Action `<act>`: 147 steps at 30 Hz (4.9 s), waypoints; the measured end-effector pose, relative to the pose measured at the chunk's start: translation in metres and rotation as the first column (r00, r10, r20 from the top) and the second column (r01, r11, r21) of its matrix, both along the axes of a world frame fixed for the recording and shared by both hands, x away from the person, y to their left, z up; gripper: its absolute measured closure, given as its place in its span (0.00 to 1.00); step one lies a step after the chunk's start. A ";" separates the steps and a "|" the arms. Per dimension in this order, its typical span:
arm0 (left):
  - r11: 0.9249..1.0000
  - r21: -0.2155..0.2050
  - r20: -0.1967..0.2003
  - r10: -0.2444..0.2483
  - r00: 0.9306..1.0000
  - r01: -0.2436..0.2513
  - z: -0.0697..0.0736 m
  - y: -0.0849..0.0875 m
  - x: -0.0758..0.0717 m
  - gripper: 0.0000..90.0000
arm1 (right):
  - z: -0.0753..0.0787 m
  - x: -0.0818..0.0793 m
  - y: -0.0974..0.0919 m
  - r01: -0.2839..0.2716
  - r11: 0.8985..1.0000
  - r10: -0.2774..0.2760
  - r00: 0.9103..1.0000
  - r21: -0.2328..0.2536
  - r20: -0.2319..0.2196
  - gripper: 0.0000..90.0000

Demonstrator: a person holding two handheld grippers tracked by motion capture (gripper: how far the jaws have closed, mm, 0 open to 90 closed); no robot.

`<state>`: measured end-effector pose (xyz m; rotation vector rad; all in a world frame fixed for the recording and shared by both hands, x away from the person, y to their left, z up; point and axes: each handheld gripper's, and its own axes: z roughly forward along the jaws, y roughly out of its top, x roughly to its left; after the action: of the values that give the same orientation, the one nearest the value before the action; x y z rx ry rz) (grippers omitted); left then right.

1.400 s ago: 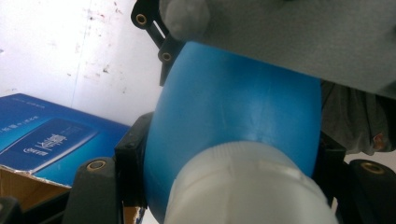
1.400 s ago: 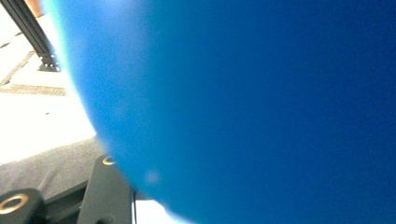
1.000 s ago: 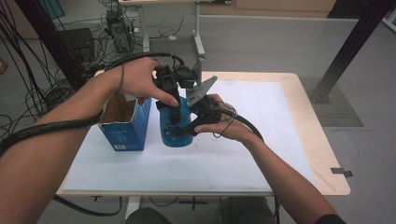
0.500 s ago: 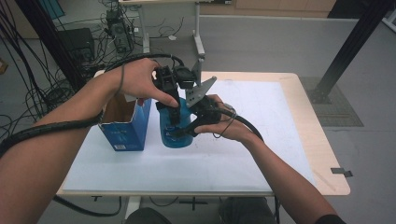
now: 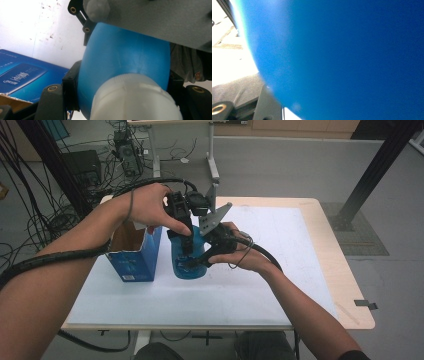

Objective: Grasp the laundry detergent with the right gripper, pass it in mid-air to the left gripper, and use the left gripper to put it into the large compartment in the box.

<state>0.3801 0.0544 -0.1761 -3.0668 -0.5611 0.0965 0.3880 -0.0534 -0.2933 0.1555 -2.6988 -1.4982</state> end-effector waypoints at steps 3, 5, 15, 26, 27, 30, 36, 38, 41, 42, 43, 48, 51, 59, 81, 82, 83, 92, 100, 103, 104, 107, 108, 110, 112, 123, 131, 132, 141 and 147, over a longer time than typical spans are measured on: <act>1.000 0.000 0.000 -0.003 1.000 0.003 0.000 0.000 0.000 0.40 | 0.000 0.000 0.000 -0.002 1.000 0.002 1.000 0.001 0.000 0.47; 1.000 0.001 -0.001 -0.003 1.000 0.003 0.000 0.000 0.000 0.40 | 0.000 0.000 0.000 -0.001 1.000 0.001 1.000 0.002 0.001 0.47; 1.000 0.002 -0.004 -0.001 1.000 0.001 0.000 0.001 0.001 0.40 | -0.001 0.000 0.000 -0.003 1.000 0.003 1.000 0.002 0.001 0.47; 1.000 -0.001 -0.002 -0.001 1.000 0.001 0.000 0.001 0.001 0.40 | -0.001 0.001 0.000 -0.004 1.000 0.004 1.000 0.006 0.006 0.47; 1.000 -0.001 -0.002 0.000 1.000 0.000 0.000 0.001 0.001 0.40 | -0.001 0.001 0.000 -0.004 1.000 0.004 1.000 0.007 0.005 0.47; 1.000 -0.002 -0.003 0.003 1.000 -0.003 -0.001 0.001 0.001 0.40 | -0.001 0.002 0.000 -0.004 1.000 0.004 1.000 0.007 0.005 0.47; 1.000 -0.003 -0.005 0.004 1.000 -0.004 -0.001 0.002 0.002 0.40 | -0.002 0.002 0.000 -0.005 1.000 0.005 1.000 0.007 0.004 0.47; 1.000 -0.003 -0.007 0.005 1.000 -0.005 -0.002 0.001 0.002 0.40 | -0.002 0.002 0.000 -0.007 1.000 0.007 1.000 0.007 0.004 0.47; 1.000 -0.001 -0.008 0.004 1.000 -0.004 -0.001 0.001 0.003 0.40 | -0.002 0.003 0.000 -0.007 1.000 0.007 1.000 0.007 0.001 0.47; 1.000 -0.002 -0.007 0.004 1.000 -0.004 -0.002 0.001 0.003 0.40 | -0.002 0.003 -0.001 -0.007 1.000 0.007 1.000 0.007 0.002 0.47; 1.000 -0.002 -0.008 0.004 1.000 -0.004 -0.002 0.001 0.003 0.40 | -0.002 0.003 -0.001 -0.007 1.000 0.007 1.000 0.008 0.001 0.47; 1.000 -0.008 -0.009 0.011 1.000 -0.011 -0.002 0.001 0.003 0.40 | -0.003 0.003 -0.001 -0.008 1.000 0.008 1.000 0.011 0.000 0.47; 1.000 -0.010 -0.010 0.013 1.000 -0.013 -0.001 0.001 0.003 0.40 | -0.002 0.003 -0.002 -0.002 1.000 0.002 1.000 0.007 -0.007 0.47; 1.000 -0.014 -0.014 0.021 1.000 -0.022 -0.002 0.002 0.003 0.40 | -0.003 0.002 -0.002 -0.002 1.000 0.002 1.000 0.000 -0.019 0.47; 0.999 -0.017 -0.019 0.035 0.999 -0.035 -0.001 0.004 0.003 0.40 | -0.003 0.002 -0.005 0.002 1.000 -0.002 0.999 0.007 -0.037 0.44; 0.999 -0.016 -0.019 0.039 0.999 -0.039 -0.001 0.005 0.004 0.40 | -0.003 0.003 -0.006 0.005 1.000 -0.004 0.999 0.008 -0.040 0.43; 0.999 -0.011 -0.019 0.039 0.999 -0.039 -0.001 0.005 0.004 0.40 | -0.003 0.003 -0.007 0.006 1.000 -0.006 0.999 0.008 -0.043 0.43; 0.998 -0.016 -0.020 0.061 0.998 -0.062 -0.001 0.006 0.006 0.40 | -0.007 0.007 -0.011 0.029 1.000 -0.029 0.997 0.009 -0.068 0.34; 0.996 -0.020 -0.020 0.088 0.996 -0.088 0.003 0.009 0.010 0.40 | -0.009 0.008 -0.018 0.065 0.998 -0.066 0.993 -0.013 -0.100 0.23; 0.993 -0.022 -0.025 0.119 0.993 -0.120 0.005 0.011 0.013 0.40 | -0.010 0.009 -0.023 0.092 0.995 -0.095 0.989 -0.029 -0.112 0.20; 0.991 -0.024 -0.024 0.129 0.991 -0.130 0.006 0.012 0.014 0.40 | -0.010 0.009 -0.025 0.099 0.994 -0.103 0.988 -0.039 -0.115 0.19; 0.987 -0.024 -0.016 0.160 0.987 -0.160 0.010 0.014 0.016 0.40 | -0.012 0.010 -0.032 0.124 0.991 -0.131 0.981 -0.058 -0.146 0.14; 0.985 -0.022 -0.012 0.168 0.986 -0.168 0.011 0.014 0.018 0.40 | -0.012 0.010 -0.035 0.144 0.987 -0.152 0.978 -0.064 -0.141 0.12; 0.982 -0.017 -0.005 0.189 0.982 -0.189 0.014 0.015 0.020 0.40 | -0.011 0.010 -0.042 0.166 0.983 -0.175 0.974 -0.074 -0.143 0.10; 0.977 -0.015 0.004 0.215 0.977 -0.215 0.017 0.016 0.022 0.40 | -0.010 0.009 -0.050 0.190 0.978 -0.201 0.970 -0.085 -0.135 0.07; 0.917 -0.043 0.025 0.398 0.917 -0.397 0.042 0.026 0.034 0.40 | -0.002 -0.003 -0.091 0.304 0.930 -0.324 0.944 -0.209 -0.066 0.01; 0.819 -0.062 0.006 0.572 0.820 -0.570 0.067 0.042 0.045 0.40 | 0.009 -0.006 -0.129 0.399 0.868 -0.423 0.906 -0.294 -0.020 0.01; 0.804 -0.069 0.008 0.593 0.805 -0.591 0.071 0.044 0.047 0.40 | 0.010 -0.007 -0.134 0.411 0.861 -0.435 0.900 -0.301 -0.015 0.01; 0.668 -0.072 0.022 0.744 0.668 -0.741 0.107 0.068 0.060 0.40 | 0.020 -0.012 -0.163 0.443 0.827 -0.471 0.882 -0.347 0.005 0.01; 0.590 -0.089 -0.002 0.806 0.592 -0.803 0.130 0.080 0.064 0.40 | 0.025 -0.013 -0.172 0.452 0.814 -0.475 0.880 -0.365 0.029 0.01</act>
<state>0.4437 0.1346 -0.0465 -2.5788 -1.9529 0.0675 0.3750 -0.2255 -0.2686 -0.6020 -3.0365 -1.0065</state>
